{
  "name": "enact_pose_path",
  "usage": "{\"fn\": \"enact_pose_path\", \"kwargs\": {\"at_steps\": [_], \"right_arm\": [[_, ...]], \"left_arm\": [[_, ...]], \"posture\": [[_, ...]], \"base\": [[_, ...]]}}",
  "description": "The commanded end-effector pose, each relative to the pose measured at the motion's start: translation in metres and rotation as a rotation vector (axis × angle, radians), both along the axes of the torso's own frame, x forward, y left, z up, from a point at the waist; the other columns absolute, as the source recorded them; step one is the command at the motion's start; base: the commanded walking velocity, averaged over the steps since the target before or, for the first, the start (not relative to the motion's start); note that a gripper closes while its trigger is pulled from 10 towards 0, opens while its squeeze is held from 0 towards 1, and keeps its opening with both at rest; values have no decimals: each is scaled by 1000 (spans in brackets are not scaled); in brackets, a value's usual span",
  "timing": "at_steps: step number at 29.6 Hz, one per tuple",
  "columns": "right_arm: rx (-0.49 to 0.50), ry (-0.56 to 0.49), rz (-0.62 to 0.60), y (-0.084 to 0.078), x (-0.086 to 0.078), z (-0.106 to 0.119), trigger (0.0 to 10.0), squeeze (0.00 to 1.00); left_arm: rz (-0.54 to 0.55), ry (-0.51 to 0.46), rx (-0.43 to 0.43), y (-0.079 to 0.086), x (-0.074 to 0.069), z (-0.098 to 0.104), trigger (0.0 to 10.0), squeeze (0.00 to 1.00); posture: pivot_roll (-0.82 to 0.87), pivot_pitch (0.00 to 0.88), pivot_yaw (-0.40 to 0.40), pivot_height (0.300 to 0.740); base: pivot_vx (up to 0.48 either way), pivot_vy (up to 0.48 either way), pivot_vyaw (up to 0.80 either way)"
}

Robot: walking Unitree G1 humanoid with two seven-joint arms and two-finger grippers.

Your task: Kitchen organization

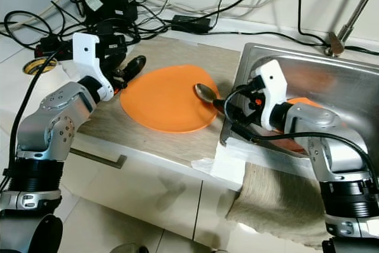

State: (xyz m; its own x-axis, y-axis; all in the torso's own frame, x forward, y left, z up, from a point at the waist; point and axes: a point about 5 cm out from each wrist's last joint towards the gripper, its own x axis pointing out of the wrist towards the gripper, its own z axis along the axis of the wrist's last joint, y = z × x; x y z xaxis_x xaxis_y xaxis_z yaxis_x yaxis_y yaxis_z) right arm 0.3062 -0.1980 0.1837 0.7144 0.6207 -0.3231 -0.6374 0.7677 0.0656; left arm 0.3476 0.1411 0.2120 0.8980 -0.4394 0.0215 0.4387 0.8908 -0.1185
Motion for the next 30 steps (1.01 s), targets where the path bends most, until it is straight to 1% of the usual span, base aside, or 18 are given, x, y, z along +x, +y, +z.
{"fn": "enact_pose_path", "kwargs": {"at_steps": [1, 17, 30], "right_arm": [[-14, 14, 0, 1, 1, -7, 10000, 0], [-20, 23, 4, 6, 7, -16, 10000, 0], [-51, 19, 9, 9, 9, -21, 10000, 0]], "left_arm": [[1, 7, 8, 0, 0, 0, 10000, 0], [10, 7, 10, 1, -1, 0, 10000, 0], [9, 9, 11, 2, 0, 1, 10000, 0]], "posture": [[-24, 0, 16, 740], [-14, 0, 15, 740], [-14, 0, 16, 740]], "base": [[0, 0, 0], [0, 0, 0], [0, 0, 0]]}}
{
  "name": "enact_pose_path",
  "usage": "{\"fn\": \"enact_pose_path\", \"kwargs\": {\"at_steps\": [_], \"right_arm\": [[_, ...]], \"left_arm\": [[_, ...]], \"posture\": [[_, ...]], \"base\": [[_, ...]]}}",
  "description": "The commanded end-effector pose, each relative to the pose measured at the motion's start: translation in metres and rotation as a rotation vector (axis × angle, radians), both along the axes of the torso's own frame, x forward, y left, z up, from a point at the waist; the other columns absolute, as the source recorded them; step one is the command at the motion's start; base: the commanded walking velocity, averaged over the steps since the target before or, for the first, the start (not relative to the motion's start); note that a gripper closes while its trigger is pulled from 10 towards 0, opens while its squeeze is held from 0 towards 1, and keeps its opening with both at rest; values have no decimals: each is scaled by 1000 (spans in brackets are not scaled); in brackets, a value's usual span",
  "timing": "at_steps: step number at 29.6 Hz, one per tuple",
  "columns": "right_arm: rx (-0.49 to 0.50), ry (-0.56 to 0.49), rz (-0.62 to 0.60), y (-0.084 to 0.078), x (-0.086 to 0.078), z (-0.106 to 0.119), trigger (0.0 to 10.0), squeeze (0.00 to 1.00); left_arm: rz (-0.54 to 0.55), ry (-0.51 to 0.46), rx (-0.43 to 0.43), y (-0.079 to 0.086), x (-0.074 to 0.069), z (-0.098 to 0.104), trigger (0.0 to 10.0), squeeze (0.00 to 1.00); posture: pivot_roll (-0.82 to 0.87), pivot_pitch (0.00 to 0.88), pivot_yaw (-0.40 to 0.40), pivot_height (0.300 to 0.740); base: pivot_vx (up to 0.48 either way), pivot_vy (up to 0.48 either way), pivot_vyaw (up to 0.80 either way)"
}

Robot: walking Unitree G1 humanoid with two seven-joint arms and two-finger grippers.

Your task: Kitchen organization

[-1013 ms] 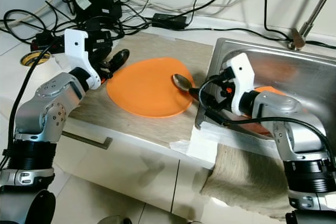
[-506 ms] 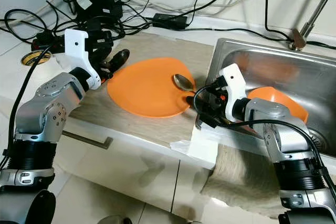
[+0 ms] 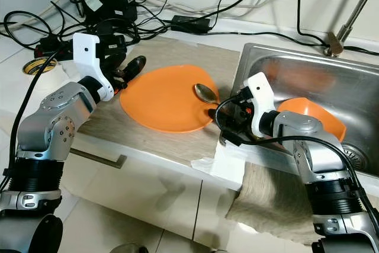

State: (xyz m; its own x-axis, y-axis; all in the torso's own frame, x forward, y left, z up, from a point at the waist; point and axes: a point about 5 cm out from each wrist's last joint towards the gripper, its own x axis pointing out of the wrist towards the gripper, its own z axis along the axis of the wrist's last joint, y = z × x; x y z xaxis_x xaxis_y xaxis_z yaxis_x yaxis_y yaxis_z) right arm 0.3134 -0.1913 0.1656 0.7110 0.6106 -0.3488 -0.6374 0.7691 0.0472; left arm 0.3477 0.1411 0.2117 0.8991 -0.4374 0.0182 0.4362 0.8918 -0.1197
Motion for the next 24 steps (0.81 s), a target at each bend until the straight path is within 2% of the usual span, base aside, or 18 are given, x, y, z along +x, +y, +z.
{"fn": "enact_pose_path", "kwargs": {"at_steps": [1, 14, 15, 17, 18, 21, 24], "right_arm": [[-21, 10, 6, 2, 2, -3, 10000, 0], [-33, 10, -3, 2, 3, -6, 10000, 0], [-32, 9, -3, 2, 4, -6, 10000, 463], [-32, 9, -3, 2, 4, -6, 10000, 463], [-30, 8, 11, 3, 2, -6, 10000, 1000], [-31, 4, 0, 3, 3, -6, 10000, 1000], [-33, 1, 0, 4, 3, -7, 10000, 1000]], "left_arm": [[7, 6, 11, 2, 0, 1, 10000, 0], [4, 11, 14, 1, 0, 0, 10000, 0], [3, 12, 15, 1, 0, 0, 10000, 0], [3, 12, 16, 1, 1, 0, 10000, 0], [-11, 18, 21, 0, 0, 0, 10000, 0], [-29, 19, 29, -1, -2, -1, 10000, 0], [-93, 20, 38, -8, -9, -2, 10000, 0]], "posture": [[-14, 0, 16, 740], [-16, 0, 18, 740], [-16, 0, 18, 740], [-16, 0, 18, 740], [-16, 0, 20, 740], [-15, 0, 19, 740], [-13, 0, 19, 740]], "base": [[0, 0, 0], [0, 0, 0], [0, 0, 0], [0, 0, 0], [0, 0, 0], [0, 0, 0], [0, 0, 0]]}}
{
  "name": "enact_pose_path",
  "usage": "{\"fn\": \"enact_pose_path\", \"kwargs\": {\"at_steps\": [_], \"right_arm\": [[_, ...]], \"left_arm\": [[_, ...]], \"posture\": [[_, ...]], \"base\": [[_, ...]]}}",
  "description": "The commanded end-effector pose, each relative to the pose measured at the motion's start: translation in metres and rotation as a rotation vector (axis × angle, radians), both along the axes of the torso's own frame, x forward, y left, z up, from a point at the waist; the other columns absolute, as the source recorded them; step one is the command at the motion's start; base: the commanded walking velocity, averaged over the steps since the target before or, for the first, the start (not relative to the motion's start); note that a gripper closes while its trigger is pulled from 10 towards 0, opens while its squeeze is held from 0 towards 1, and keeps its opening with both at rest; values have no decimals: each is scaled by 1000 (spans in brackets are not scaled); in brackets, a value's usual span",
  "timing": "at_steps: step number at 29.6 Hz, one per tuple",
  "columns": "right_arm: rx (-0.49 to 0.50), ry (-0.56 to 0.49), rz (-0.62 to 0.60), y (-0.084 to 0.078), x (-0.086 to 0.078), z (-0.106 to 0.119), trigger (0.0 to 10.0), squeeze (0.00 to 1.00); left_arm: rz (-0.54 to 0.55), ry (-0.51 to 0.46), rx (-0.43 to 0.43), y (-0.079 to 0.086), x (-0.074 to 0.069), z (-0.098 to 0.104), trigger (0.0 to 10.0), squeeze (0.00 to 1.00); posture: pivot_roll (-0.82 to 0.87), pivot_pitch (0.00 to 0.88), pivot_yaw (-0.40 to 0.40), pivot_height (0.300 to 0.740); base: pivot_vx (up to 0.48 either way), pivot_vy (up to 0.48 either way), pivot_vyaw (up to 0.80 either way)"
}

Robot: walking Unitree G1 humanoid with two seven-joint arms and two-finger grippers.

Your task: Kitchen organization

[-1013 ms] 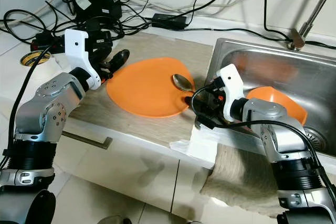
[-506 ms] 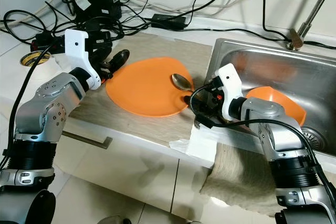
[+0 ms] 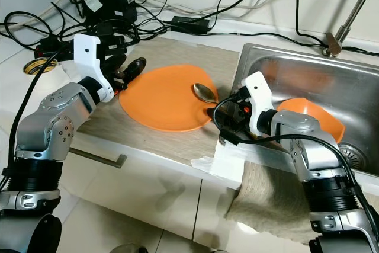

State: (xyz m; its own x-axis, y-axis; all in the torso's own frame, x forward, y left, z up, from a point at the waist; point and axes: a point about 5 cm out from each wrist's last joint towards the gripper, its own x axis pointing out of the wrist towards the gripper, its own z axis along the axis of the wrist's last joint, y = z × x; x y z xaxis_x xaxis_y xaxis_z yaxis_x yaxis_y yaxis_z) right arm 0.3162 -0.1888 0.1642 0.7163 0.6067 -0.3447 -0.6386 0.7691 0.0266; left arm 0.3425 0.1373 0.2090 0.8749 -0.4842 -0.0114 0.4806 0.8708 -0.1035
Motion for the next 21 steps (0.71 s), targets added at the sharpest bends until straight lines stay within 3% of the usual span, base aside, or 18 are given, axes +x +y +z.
{"fn": "enact_pose_path", "kwargs": {"at_steps": [1, 8, 11, 18, 21], "right_arm": [[-22, 17, -3, 1, 0, -6, 10000, 1000], [-24, 16, -9, 0, 1, -6, 10000, 1000], [-21, 14, -16, 1, 2, -6, 10000, 1000], [-20, 10, -35, -1, 3, -7, 10000, 1000], [-15, -1, -70, -5, 4, -5, 10000, 1000]], "left_arm": [[-72, 7, 16, -7, -7, 0, 10000, 0], [-182, 26, 37, -12, -19, 1, 10000, 0], [-347, 68, 99, -5, -37, 1, 10000, 0], [-302, 68, 83, 15, -41, 10, 10000, 0], [-203, 77, 62, 29, -50, 0, 10000, 0]], "posture": [[-12, 0, 18, 740], [-8, 0, 20, 740], [2, 0, 23, 740], [8, 0, 28, 740], [18, 0, 23, 740]], "base": [[0, 0, 0], [0, 0, 0], [0, 0, 0], [0, 0, 0], [0, 0, 0]]}}
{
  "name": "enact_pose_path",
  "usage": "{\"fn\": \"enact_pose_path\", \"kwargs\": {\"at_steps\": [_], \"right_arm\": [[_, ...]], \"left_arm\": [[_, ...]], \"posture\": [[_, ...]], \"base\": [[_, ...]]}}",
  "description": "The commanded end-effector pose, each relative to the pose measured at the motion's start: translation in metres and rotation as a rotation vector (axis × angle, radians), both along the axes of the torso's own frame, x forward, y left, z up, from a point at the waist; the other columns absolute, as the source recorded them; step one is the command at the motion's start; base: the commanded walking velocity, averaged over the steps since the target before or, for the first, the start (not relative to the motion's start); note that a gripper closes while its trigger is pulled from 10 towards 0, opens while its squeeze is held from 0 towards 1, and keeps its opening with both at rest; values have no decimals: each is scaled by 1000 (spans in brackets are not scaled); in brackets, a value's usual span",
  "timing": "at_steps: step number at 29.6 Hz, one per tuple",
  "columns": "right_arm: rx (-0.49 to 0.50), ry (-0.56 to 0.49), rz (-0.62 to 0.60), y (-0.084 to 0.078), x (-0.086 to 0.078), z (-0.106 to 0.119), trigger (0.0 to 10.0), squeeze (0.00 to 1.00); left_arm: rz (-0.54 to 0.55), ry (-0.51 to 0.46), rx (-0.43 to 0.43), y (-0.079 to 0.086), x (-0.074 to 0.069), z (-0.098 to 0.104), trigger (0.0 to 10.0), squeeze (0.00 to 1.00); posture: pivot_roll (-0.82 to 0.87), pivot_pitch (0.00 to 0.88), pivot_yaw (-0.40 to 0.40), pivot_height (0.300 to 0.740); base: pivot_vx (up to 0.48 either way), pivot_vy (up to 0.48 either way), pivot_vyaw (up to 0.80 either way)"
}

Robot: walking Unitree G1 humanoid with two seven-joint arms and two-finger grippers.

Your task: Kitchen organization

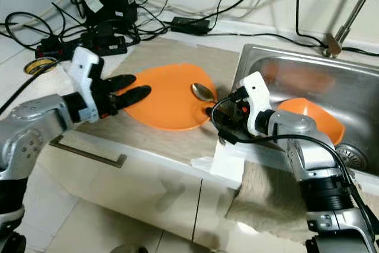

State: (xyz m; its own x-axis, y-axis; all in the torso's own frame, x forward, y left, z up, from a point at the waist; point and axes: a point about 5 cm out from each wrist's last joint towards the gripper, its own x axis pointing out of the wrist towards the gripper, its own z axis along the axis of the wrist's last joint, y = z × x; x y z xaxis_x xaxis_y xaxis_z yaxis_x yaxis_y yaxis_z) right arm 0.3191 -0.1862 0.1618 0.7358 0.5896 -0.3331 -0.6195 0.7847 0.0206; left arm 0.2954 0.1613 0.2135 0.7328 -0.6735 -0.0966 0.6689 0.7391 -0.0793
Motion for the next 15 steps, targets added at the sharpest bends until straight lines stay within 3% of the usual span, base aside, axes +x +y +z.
{"fn": "enact_pose_path", "kwargs": {"at_steps": [1, 7, 11, 15], "right_arm": [[-18, 11, -55, -9, 1, -3, 10000, 1000], [-16, 10, -62, -10, 4, -2, 10000, 1000], [-11, 0, -56, -8, 6, 0, 10000, 1000], [-9, -1, -59, -7, 7, 0, 10000, 1000]], "left_arm": [[86, 35, -1, 10, -8, -13, 10000, 0], [124, 18, -8, 12, -18, -18, 10000, 0], [70, 55, 0, 2, -33, -27, 10000, 0], [54, 66, -19, -4, -36, -28, 10000, 0]], "posture": [[24, 0, 20, 740], [31, 0, 15, 740], [37, 0, 14, 740], [39, 0, 12, 740]], "base": [[0, 0, 0], [0, 0, 0], [0, 0, 0], [0, 0, 0]]}}
